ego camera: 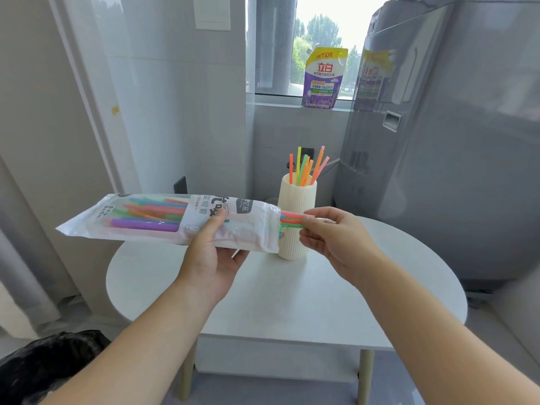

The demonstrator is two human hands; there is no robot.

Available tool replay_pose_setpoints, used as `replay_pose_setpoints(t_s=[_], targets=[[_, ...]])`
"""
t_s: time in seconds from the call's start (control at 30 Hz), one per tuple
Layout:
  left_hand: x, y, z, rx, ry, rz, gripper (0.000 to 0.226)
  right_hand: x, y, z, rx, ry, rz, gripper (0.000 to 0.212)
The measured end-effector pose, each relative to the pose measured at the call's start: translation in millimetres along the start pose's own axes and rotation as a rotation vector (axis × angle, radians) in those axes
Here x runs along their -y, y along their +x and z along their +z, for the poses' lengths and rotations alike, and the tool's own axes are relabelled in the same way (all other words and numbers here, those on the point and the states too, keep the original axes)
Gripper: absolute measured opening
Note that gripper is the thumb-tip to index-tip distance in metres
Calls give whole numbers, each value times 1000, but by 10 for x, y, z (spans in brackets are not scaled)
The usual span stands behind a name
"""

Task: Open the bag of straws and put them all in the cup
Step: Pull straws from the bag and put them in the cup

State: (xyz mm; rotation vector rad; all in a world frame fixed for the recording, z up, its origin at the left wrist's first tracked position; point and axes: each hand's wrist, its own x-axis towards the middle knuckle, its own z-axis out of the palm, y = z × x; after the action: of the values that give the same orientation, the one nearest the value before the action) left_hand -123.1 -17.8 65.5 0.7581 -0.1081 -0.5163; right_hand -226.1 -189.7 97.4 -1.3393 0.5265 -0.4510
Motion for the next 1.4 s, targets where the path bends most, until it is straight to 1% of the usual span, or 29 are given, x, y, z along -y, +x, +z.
replay_pose_setpoints(t_s=[0.1, 0.2, 0.37, 0.43, 0.53, 0.67, 0.77, 0.8, 0.87, 0.97, 1.13, 1.3, 1.4], targets=[[-28, 0, -10, -34, -44, -5, 17, 23, 24, -66, -44, 9, 13, 16], [-33, 3, -8, -65, -75, -14, 15, 10, 28, -89, -39, 107, 35, 18], [-23, -4, 19, -87, -97, -28, 16, -46, 5, -38, 0, 226, 72, 43], [-27, -12, 22, -87, -103, -28, 16, -68, -6, -9, 8, 240, 79, 47], [-40, -13, 17, -87, -108, -22, 22, -102, -19, 39, 4, 270, 94, 50], [-50, -21, 16, -78, -108, -26, 23, -189, -53, 150, 12, 256, 151, 58], [-42, -36, 39, -70, -106, -24, 21, -276, -97, 258, 83, 199, 182, 76], [-40, -42, 45, -66, -106, -23, 20, -294, -105, 293, 103, 186, 181, 79], [-35, -55, 56, -58, -101, -26, 17, -306, -100, 353, 107, 195, 177, 73], [-23, -61, 64, -58, -91, -35, 16, -291, -53, 401, 34, 259, 159, 56], [-5, -60, 67, -64, -84, -43, 19, -227, -11, 413, -59, 349, 78, 39], [14, -67, 76, -77, -91, -56, 17, -176, 7, 393, -123, 387, 68, 40], [20, -67, 71, -85, -99, -60, 24, -134, 2, 354, -147, 402, 49, 38]])
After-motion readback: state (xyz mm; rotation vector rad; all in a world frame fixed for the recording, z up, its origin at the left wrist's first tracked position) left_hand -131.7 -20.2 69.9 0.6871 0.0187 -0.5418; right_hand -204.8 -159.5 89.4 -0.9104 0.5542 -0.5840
